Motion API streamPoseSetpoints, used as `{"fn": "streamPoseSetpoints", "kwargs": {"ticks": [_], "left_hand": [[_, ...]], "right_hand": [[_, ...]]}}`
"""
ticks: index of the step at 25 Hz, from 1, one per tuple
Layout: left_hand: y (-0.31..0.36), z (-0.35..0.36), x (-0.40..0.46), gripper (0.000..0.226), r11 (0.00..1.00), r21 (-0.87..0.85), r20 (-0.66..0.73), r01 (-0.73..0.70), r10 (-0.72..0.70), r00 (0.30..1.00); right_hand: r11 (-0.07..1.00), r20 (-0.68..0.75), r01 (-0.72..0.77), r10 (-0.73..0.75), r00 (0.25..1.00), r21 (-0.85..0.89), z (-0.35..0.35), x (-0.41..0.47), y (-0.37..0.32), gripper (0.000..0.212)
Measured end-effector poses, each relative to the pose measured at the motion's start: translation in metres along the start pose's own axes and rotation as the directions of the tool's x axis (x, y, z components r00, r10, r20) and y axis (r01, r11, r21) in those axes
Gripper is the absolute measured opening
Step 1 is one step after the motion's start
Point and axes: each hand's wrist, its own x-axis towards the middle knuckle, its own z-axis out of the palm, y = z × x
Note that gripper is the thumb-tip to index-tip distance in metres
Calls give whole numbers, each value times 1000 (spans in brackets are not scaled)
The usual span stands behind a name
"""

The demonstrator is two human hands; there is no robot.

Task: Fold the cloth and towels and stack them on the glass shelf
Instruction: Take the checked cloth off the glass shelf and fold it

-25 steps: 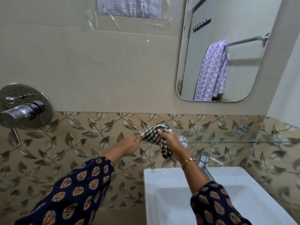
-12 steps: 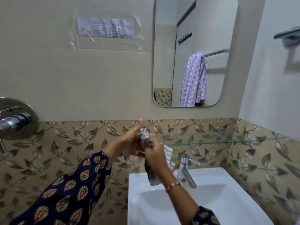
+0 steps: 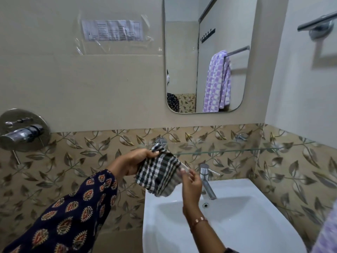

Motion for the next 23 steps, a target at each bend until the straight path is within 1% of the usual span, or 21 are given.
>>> {"fn": "streamPoseSetpoints", "kwargs": {"ticks": [1, 2, 3, 4, 5, 6, 9, 10, 12, 13, 14, 15, 16, 17, 18, 20, 21, 23], "left_hand": [[0, 1, -3, 20, 1000, 10, 12, 4, -4, 1000], [1, 3, -7, 20, 999, 31, 25, 10, -11, 1000], [1, 5, -9, 20, 998, 54, 36, 19, -21, 999], [0, 8, -13, 20, 996, 80, 36, 29, -32, 999], [-1, 11, -15, 20, 995, 97, 26, 38, -40, 999], [-3, 12, -18, 19, 993, 109, 13, 40, -42, 999], [-6, 16, -27, 15, 992, 129, -31, 20, -16, 999], [-7, 17, -28, 14, 991, 135, -54, 11, -4, 999], [-9, 21, -28, 12, 989, 150, -119, 6, 12, 993], [-10, 24, -28, 12, 987, 159, -162, 5, 22, 987], [-12, 26, -27, 11, 985, 171, -200, 1, 33, 979], [-12, 29, -27, 11, 983, 181, -225, -5, 46, 973], [-13, 32, -27, 11, 982, 189, -237, -12, 58, 970], [-12, 36, -28, 9, 981, 194, -245, -22, 70, 967], [-12, 40, -30, 10, 979, 203, -250, -32, 83, 965], [-12, 48, -30, 19, 963, 264, -249, -48, 116, 962], [-12, 52, -30, 23, 948, 315, -241, -48, 128, 962], [-12, 59, -31, 34, 924, 380, -209, -30, 118, 971]], "right_hand": [[994, 23, -102, 101, 995, 38, -6, 3, 4, 28], [984, 71, -163, 159, 985, 68, -10, 3, 6, 27], [981, 104, -177, 168, 980, 85, -12, -1, 7, 21], [986, 108, -151, 142, 984, 77, -13, -5, 7, 14], [993, 82, -105, 101, 992, 52, -14, -8, 6, 8], [998, 51, -66, 65, 997, 13, -14, -8, 6, 6], [998, 4, -22, 22, 1000, -61, -18, -4, 9, 15], [997, -33, 0, -2, 999, -79, -19, -5, 10, 18], [983, -113, 102, -119, 986, -149, -23, -8, 11, 22], [974, -135, 155, -178, 975, -165, -25, -10, 9, 23], [972, -133, 179, -200, 971, -154, -27, -12, 6, 21], [983, -109, 148, -159, 981, -107, -29, -15, 2, 20], [998, -71, 54, -57, 996, -42, -32, -16, 2, 23], [997, -27, -75, 75, 997, 25, -34, -17, 4, 25], [976, 25, -205, 203, 979, 77, -36, -18, 10, 24], [891, 150, -421, 399, 905, 168, -39, -24, 23, 25], [840, 209, -500, 461, 862, 210, -39, -27, 29, 29], [749, 296, -592, 517, 803, 297, -41, -31, 33, 37]]}}
